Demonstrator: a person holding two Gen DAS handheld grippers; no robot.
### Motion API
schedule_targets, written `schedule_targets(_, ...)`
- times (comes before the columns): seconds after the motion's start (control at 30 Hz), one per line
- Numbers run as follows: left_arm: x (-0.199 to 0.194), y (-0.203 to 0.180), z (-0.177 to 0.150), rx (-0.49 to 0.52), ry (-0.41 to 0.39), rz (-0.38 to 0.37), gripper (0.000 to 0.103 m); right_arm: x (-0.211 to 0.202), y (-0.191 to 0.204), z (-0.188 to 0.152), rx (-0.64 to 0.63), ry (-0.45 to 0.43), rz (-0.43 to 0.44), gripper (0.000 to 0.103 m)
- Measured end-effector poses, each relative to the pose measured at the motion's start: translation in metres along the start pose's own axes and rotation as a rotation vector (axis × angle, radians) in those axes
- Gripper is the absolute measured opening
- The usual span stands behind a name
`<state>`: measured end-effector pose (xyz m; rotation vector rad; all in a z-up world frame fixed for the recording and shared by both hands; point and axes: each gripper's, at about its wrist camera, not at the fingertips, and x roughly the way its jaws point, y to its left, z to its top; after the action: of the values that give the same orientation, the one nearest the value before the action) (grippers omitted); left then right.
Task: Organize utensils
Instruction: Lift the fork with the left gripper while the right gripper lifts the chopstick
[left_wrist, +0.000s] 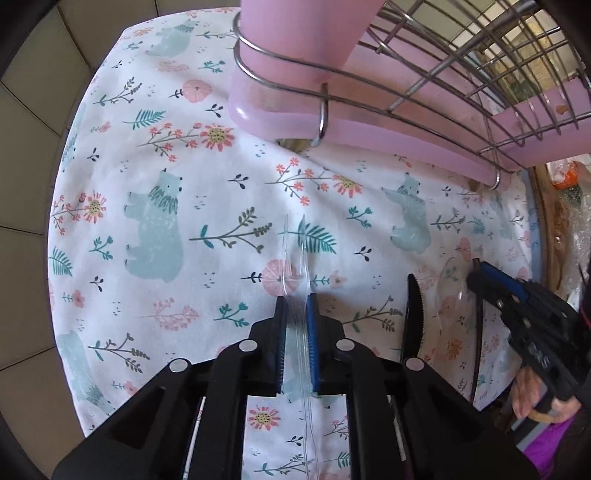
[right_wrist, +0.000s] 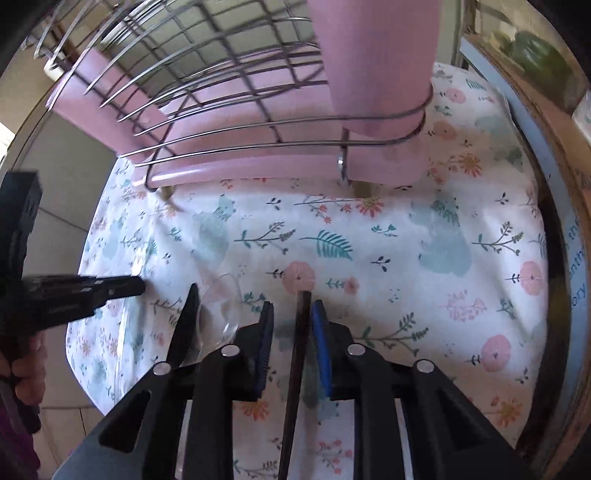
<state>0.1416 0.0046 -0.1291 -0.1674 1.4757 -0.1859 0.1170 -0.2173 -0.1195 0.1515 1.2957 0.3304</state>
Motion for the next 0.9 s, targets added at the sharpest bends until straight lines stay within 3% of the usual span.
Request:
schedule_targets(0.2,-0.014,0.01,-0.013,0.0,-0.058,-0.041,0.009,-0.014,-0.015,-0.006,0.048,-0.064,0.041,0.007)
schedule_targets(0.37,-0.044,0.021,-0.026,-0.009,-0.163,-0.112,0.009,-0.045,-0.023,-0.011,0.072,-0.163,0.072,0.007)
schedule_targets(0.63,-0.118,0.026,-0.051,0.017,-0.467,-0.124,0.008,-0.098,-0.019,-0.014,0.068,-0.37,0.087,0.006)
schedule_targets(0.9,-0.171,0.007,-0.052,0.013,-0.699,-0.157,0.006,-0.156,-0.002,-0.012,0.022,-0.575,0.077,0.006)
